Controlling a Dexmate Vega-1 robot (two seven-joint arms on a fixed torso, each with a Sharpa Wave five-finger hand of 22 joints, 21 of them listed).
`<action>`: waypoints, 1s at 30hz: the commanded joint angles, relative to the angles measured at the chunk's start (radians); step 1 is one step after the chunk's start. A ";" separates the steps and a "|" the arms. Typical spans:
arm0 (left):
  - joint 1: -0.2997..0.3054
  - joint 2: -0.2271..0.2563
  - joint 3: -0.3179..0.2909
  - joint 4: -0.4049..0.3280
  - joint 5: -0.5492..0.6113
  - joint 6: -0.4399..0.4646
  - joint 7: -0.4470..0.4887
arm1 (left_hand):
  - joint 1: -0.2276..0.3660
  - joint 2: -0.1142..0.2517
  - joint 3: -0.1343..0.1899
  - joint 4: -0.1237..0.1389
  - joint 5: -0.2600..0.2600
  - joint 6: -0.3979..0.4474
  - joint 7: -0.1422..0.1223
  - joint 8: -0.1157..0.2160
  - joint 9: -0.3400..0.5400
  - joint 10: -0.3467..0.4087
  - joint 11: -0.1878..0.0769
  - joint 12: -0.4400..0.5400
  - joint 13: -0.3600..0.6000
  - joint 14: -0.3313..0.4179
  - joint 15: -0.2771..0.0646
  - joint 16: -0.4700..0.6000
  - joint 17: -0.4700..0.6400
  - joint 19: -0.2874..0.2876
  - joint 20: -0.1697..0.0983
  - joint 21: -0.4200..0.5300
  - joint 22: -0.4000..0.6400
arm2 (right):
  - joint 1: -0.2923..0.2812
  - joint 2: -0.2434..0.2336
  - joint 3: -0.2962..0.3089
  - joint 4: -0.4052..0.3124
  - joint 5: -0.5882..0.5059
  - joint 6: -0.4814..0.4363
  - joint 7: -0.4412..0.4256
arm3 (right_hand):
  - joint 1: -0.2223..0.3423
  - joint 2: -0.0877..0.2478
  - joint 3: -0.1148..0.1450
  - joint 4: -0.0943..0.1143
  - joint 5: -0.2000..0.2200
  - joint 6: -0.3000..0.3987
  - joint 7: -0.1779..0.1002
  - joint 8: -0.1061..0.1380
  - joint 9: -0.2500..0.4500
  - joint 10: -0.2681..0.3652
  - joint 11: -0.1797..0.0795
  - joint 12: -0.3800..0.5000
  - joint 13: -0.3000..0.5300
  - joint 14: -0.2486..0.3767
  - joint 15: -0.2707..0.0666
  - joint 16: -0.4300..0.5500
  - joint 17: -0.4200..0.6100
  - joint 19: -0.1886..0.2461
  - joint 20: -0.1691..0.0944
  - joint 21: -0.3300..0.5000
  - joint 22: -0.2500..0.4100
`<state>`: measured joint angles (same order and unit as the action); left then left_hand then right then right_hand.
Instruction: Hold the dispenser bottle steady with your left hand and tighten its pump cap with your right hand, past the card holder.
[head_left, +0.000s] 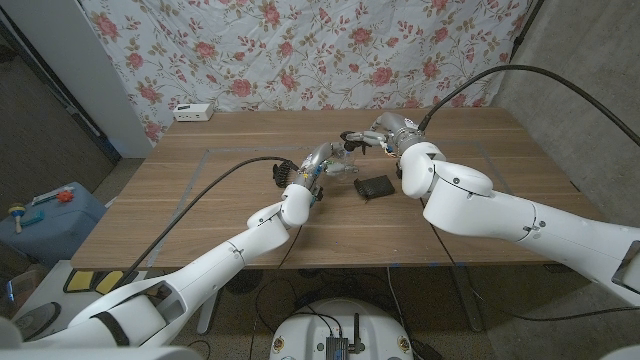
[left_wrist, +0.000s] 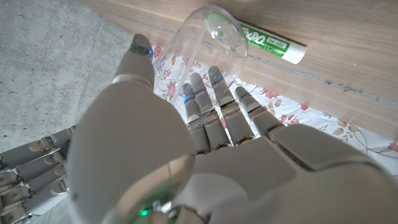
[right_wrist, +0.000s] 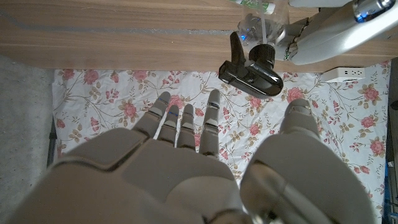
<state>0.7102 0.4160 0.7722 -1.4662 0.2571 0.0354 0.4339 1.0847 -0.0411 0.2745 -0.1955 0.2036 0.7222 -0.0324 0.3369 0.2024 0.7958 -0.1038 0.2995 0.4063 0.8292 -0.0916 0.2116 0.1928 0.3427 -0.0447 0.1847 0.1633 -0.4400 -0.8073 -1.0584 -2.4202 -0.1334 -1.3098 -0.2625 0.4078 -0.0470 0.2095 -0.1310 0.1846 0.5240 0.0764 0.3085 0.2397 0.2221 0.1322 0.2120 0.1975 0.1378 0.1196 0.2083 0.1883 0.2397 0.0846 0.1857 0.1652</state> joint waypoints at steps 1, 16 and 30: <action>0.004 -0.002 0.004 -0.002 -0.002 -0.002 0.002 | -0.025 0.148 0.063 0.050 0.005 0.177 -0.005 0.006 0.005 0.013 0.002 0.002 0.006 0.019 -0.079 0.004 0.004 0.007 -0.105 0.000 0.002 | 0.089 0.029 -0.103 0.020 -0.016 -0.086 -0.007 | 0.004 0.003 0.000 -0.001 -0.003 0.026 -0.003 0.016 0.005 0.019 -0.003 0.006 0.002 0.010 -0.001 0.004 0.003 0.011 0.001 0.008 0.004; 0.009 -0.002 0.005 -0.010 -0.003 0.000 0.000 | -0.019 0.151 0.069 0.045 0.006 0.174 -0.003 0.004 0.005 0.011 0.002 -0.002 0.011 0.014 -0.079 0.003 0.006 0.005 -0.104 -0.001 0.002 | -0.004 0.114 -0.095 0.101 -0.552 -0.086 0.411 | 0.022 0.006 0.008 -0.011 -0.005 0.096 -0.010 0.053 0.017 0.052 -0.010 0.009 0.002 0.042 -0.017 0.010 0.002 0.026 -0.006 0.010 0.004; 0.011 -0.003 0.005 -0.012 -0.003 0.004 0.000 | -0.019 0.150 0.071 0.044 0.006 0.175 -0.005 0.004 0.006 0.014 0.005 -0.003 0.015 0.015 -0.078 0.004 0.008 0.005 -0.104 0.000 0.002 | -0.067 0.188 -0.066 0.186 -0.875 -0.086 0.639 | 0.037 0.010 0.015 -0.016 -0.004 0.129 -0.021 0.074 0.026 0.075 -0.017 0.010 0.003 0.061 -0.025 0.012 0.003 0.042 -0.014 0.013 0.004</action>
<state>0.7190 0.4135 0.7761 -1.4756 0.2550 0.0372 0.4356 1.0847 -0.0411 0.2827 -0.2038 0.2036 0.7223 -0.0324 0.3346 0.2023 0.7984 -0.1025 0.2962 0.4174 0.8291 -0.0917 0.2121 0.1978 0.3427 -0.0447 0.1847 0.1634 -0.4604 -0.6707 -1.1457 -2.2879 -0.7230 -1.3931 0.2120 0.4361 -0.0379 0.2208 -0.1422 0.1810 0.6415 0.0553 0.3756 0.2622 0.2896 0.1144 0.2199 0.1974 0.1894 0.0965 0.2150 0.1882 0.2691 0.0734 0.1934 0.1651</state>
